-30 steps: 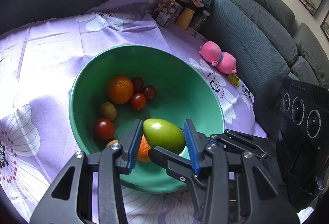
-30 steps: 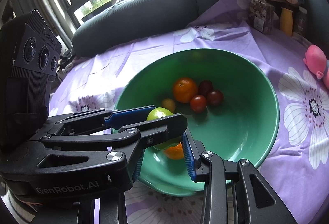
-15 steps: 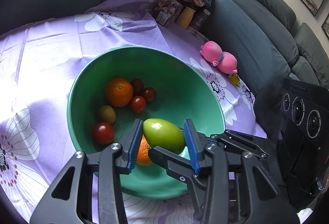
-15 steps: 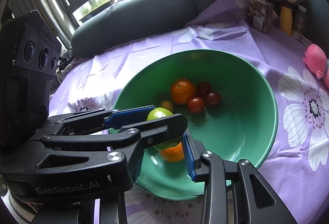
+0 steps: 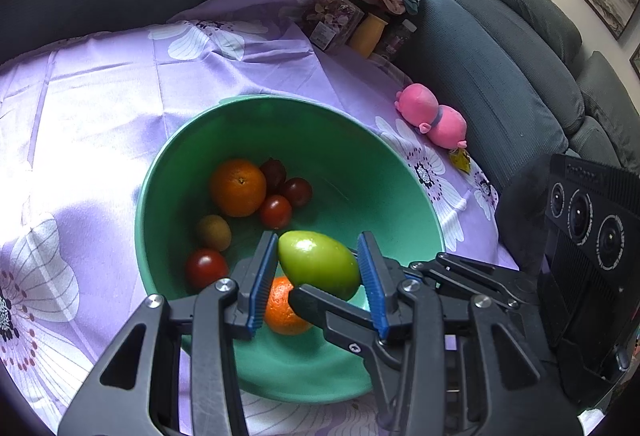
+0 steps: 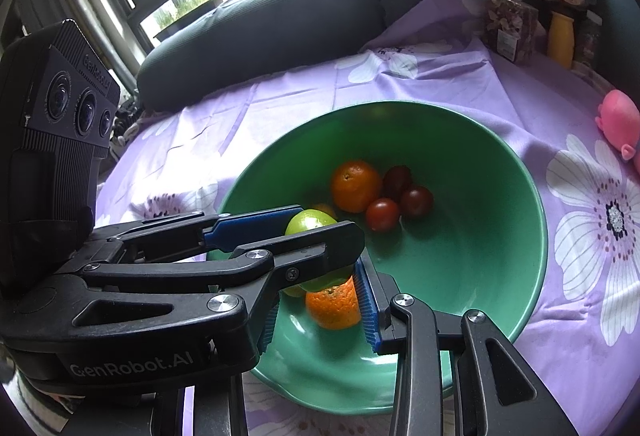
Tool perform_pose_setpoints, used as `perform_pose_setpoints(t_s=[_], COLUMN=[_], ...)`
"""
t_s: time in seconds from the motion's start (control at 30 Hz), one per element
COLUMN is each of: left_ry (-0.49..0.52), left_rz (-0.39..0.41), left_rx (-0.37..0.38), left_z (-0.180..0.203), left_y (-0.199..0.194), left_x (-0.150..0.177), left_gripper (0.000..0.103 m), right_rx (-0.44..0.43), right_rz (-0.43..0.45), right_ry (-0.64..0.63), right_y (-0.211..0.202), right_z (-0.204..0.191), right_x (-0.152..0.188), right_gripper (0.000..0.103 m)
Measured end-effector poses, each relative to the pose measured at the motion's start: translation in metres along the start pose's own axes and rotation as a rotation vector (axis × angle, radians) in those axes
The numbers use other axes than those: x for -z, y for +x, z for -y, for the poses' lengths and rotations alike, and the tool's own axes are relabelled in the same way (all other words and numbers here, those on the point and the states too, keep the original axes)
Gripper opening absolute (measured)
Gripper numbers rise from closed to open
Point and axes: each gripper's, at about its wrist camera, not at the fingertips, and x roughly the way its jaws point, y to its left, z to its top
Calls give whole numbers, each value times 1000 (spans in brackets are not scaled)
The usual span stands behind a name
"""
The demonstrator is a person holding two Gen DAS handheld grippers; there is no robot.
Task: Organize fruits
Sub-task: 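Carry the green fruit in both tools over the green bowl and lower it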
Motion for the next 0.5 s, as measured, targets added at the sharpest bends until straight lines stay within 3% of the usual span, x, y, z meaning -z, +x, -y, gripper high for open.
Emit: perform_pose_setpoints(t_s=[0.5], left_ry=[-16], left_rz=[-23], left_rx=[-12], left_z=[-2], left_y=[5], left_x=[-7], left_gripper=[41], right_rx=[-7], right_rz=[-24], right_ry=[9], right_y=[8], right_z=[6], right_x=[-7], right_gripper=[37])
